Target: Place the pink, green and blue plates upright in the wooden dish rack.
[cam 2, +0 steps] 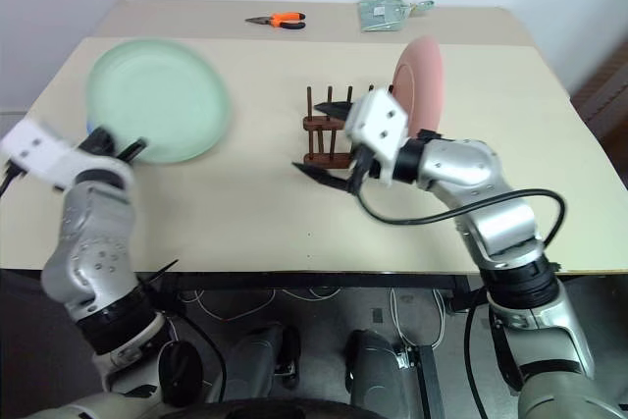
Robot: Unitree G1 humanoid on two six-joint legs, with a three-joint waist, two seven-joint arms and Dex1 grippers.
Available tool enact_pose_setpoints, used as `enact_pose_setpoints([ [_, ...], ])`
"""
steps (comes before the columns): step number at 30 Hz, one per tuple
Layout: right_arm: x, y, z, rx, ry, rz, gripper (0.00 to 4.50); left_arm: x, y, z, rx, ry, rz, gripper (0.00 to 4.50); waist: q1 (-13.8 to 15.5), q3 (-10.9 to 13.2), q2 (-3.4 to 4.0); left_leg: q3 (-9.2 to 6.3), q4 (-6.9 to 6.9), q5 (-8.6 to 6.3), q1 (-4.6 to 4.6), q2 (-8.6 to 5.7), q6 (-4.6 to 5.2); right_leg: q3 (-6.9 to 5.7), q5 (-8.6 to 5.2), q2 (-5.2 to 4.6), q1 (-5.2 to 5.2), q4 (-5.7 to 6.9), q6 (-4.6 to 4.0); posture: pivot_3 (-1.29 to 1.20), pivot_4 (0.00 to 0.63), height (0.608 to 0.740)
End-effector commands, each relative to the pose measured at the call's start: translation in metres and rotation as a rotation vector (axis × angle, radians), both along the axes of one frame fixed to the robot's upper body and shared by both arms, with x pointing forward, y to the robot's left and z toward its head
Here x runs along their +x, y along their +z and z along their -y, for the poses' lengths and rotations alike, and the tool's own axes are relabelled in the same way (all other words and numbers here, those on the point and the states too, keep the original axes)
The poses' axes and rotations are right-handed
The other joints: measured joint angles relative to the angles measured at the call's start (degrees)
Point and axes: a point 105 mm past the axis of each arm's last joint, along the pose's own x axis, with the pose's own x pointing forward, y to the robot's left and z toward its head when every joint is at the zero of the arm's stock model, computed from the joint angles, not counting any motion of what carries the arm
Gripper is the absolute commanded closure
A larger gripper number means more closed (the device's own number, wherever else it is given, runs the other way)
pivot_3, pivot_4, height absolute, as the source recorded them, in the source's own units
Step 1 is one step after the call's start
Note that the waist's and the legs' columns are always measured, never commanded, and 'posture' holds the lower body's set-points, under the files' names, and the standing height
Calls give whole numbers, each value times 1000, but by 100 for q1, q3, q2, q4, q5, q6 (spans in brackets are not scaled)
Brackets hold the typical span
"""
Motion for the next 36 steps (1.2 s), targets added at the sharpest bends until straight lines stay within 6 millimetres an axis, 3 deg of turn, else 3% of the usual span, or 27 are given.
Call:
enact_pose_setpoints([
  [1, 9, 5, -11, -93, -28, 236, 0, 0, 32, 44, 42, -167, 104, 4434, -23, 0, 0, 0, 0, 4, 0, 1, 5, 0, 0, 1, -1, 1, 0, 0, 150, 740],
  [4, 25, 5, -16, -171, -74, 385, 0, 2, 45, 75, 52, -295, 125, 4434, -121, 0, 0, 0, 0, 9, 0, 2, 3, 0, 0, 4, -2, 5, 0, 0, 150, 740],
  [9, 47, 2, -12, -283, -133, 531, 0, 1, 52, 96, 64, -412, 134, 4434, -149, 1, 0, -1, 0, 13, 2, 3, 1, 0, -1, 6, -2, 7, 0, 0, 150, 740],
  [13, 55, 3, -3, -305, -179, 581, 1262, -1, 48, 98, 85, -436, 113, 4500, -148, 1, 0, -1, 0, 13, 1, 4, 0, 0, -1, 6, -1, 7, 0, 0, 150, 740],
  [16, 56, 5, 2, -311, -198, 606, 2870, 0, 42, 89, 68, -419, 96, 4500, -148, 1, 1, -2, 0, 13, 2, 4, 0, 0, -1, 6, -1, 6, 0, 0, 150, 740],
  [19, 56, 6, 4, -313, -203, 626, 4339, 0, 42, 82, 39, -402, 104, 3527, -144, 2, 1, -3, 0, 14, 2, 4, -1, 0, -1, 6, 0, 6, 0, 0, 150, 740],
  [21, 56, 12, 5, -306, -214, 656, 4500, 1, 52, 72, -66, -378, 158, 2531, -139, 3, 1, -4, 0, 14, 1, 3, -1, -1, -1, 6, 3, 3, 0, 0, 150, 740],
  [23, 54, 20, 6, -280, -221, 680, 4500, 2, 64, 41, -155, -252, 228, 1511, -141, 6, -2, -8, 0, 13, 1, 4, -1, 0, -1, 5, 4, -1, 0, 0, 150, 740],
  [24, 52, 26, 6, -249, -219, 684, 4500, 2, 66, 23, -144, -161, 238, 1115, -140, 6, -2, -9, 0, 14, 2, 4, -3, 1, -1, 6, 4, 0, -1, 0, 150, 740],
  [26, 45, 42, 7, -140, -205, 659, 4500, 3, 63, -13, -65, 18, 210, 1115, -183, 7, 2, -10, -1, 16, 3, 4, -5, 0, -1, 9, 4, -1, -1, 0, 150, 740],
  [28, 33, 61, 7, 41, -169, 546, 4500, 4, 58, -28, 65, 77, 174, 1115, -208, 7, 2, -6, -6, 16, 6, 4, -5, -1, -1, 13, 4, 1, -1, 0, 150, 740],
  [30, 24, 81, 10, 256, -142, 395, 4500, 7, 51, -26, 240, 57, 136, 1115, -237, 8, 3, -7, -8, 16, 6, 6, -6, -2, -1, 17, 4, 3, -1, 0, 150, 740],
  [32, 19, 100, 15, 520, -113, 164, 4500, 14, 31, -19, 344, 2, 73, 1115, -230, 7, 3, -8, -10, 16, 6, 6, -6, -4, -1, 17, 6, 20, -1, 0, 150, 740],
  [36, 24, 113, 26, 935, -91, -295, 4500, 16, -8, 0, 437, -156, -4, 1115, -181, 6, 3, -17, -5, 11, 4, 3, -7, -1, 0, 3, 6, 19, -3, 0, 150, 740],
])
